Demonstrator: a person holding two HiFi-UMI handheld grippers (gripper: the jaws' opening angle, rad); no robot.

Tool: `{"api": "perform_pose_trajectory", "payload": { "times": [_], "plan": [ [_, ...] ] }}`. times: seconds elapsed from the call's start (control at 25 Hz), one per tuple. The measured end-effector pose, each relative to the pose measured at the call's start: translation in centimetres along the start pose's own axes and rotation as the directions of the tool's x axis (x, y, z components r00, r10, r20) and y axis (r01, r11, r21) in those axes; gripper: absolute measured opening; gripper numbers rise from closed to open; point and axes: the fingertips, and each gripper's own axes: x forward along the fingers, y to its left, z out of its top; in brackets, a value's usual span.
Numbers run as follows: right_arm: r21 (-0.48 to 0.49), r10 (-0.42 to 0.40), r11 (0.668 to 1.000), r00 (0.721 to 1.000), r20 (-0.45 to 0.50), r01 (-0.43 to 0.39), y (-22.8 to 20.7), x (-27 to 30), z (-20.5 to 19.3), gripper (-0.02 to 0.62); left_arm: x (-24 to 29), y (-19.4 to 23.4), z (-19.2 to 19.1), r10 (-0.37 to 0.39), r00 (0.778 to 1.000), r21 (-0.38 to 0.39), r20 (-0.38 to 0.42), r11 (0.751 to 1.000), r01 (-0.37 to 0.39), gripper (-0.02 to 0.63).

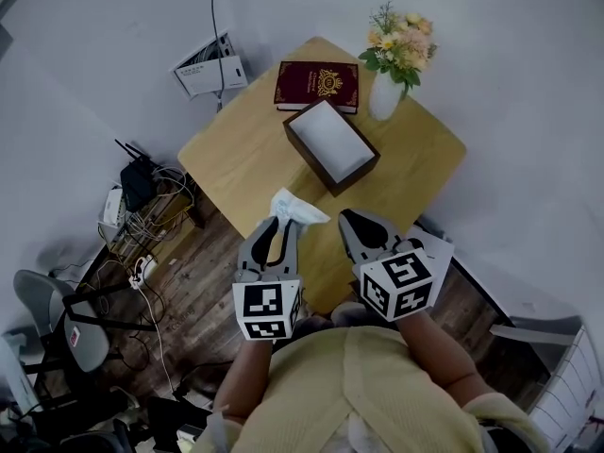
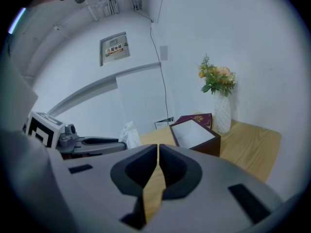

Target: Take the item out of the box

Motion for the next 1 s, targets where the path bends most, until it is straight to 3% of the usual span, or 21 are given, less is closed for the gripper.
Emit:
{"api": "perform_pose_trajectory", "payload": {
  "times": [1.0],
  "plan": [
    [0.012, -0.036, 0.999, 0.999, -0.004, 0.036, -0.97, -0.44, -0.42, 0.029, 0.13, -0.33, -0.43, -0.002, 1.000, -0.015, -0.026, 1.000, 0.002, 0.092]
  ]
}}
